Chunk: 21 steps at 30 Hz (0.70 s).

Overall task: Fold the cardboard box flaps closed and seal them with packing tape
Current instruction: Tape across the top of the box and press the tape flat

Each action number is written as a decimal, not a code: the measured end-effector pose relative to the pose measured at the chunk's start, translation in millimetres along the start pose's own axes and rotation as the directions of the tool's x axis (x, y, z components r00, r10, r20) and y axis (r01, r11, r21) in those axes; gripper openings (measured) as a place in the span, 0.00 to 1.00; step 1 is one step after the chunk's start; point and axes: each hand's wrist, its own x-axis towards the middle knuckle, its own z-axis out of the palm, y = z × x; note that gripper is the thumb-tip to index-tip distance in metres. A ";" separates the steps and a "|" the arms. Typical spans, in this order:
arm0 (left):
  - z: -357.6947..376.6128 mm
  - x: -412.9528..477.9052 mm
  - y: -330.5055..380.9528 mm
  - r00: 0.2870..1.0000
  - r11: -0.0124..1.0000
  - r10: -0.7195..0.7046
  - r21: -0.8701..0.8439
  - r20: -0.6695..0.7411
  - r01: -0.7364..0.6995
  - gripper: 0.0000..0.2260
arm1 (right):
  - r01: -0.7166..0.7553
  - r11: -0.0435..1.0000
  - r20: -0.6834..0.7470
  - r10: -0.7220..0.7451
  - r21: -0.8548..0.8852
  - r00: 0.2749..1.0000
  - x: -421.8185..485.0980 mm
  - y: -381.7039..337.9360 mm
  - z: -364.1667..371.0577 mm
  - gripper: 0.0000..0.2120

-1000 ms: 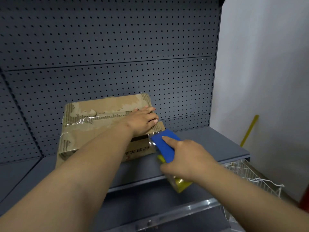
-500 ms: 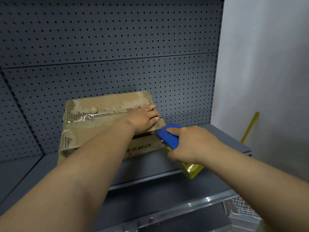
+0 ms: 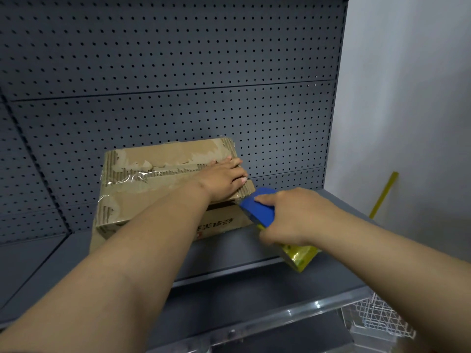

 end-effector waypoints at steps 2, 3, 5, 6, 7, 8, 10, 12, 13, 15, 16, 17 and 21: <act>0.9 1.6 1.5 1.000 1.000 0.002 -0.001 -0.002 -0.002 0.18 | -0.001 0.998 0.041 -0.001 0.066 0.999 -0.3 -0.7 -6.4 0.31; 1.0 1.4 1.5 1.000 1.000 -0.001 -0.004 -0.001 0.001 0.18 | -0.010 0.995 0.070 0.002 0.103 0.998 1.0 -0.7 -11.4 0.30; 0.4 1.5 1.0 1.000 1.000 -0.005 0.001 0.000 0.005 0.18 | -0.033 0.996 0.097 0.025 0.086 0.995 6.7 0.3 -14.5 0.28; 0.6 1.2 1.1 1.000 1.000 -0.004 0.005 0.000 0.004 0.18 | -0.049 0.998 0.097 0.044 0.044 0.994 10.5 0.3 -12.7 0.26; 0.3 0.9 1.9 1.000 1.000 -0.002 0.007 0.000 0.002 0.18 | -0.072 0.997 0.095 0.071 0.003 0.993 14.2 -1.4 -11.0 0.25; 0.0 0.0 2.5 1.000 1.000 0.000 0.006 0.001 0.000 0.18 | -0.079 0.996 0.080 0.081 -0.029 0.994 17.7 -4.5 -10.4 0.23; -0.5 -0.8 2.4 1.000 1.000 0.001 -0.001 -0.003 -0.001 0.18 | -0.056 0.997 0.080 0.061 -0.052 0.995 22.7 -11.0 -9.9 0.21; -1.6 -1.3 1.5 1.000 1.000 0.001 -0.007 -0.011 -0.001 0.18 | -0.003 0.998 0.231 -0.012 0.062 0.973 22.0 -15.9 -6.3 0.21; -2.7 -1.3 0.7 1.000 1.000 0.003 -0.006 -0.010 -0.003 0.18 | -0.014 0.992 0.341 -0.030 0.125 0.939 18.3 -17.3 1.1 0.22; -2.7 -2.0 -0.6 1.000 1.000 0.003 -0.011 -0.007 -0.004 0.18 | -0.045 0.995 0.363 0.008 0.092 0.932 9.3 -12.2 26.0 0.25; -1.7 -2.7 -0.7 1.000 1.000 0.002 -0.013 -0.011 -0.002 0.18 | -0.047 0.999 0.237 0.042 0.014 0.971 7.5 -3.3 32.9 0.26; -1.6 -2.8 -0.7 1.000 1.000 0.003 -0.011 -0.017 -0.003 0.18 | -0.073 0.995 0.076 0.078 -0.067 0.994 7.6 7.9 34.0 0.28; -5.4 -5.9 -1.5 1.000 1.000 0.006 0.031 0.008 -0.006 0.24 | -0.204 0.977 -0.152 0.211 0.063 0.966 17.2 51.8 8.2 0.35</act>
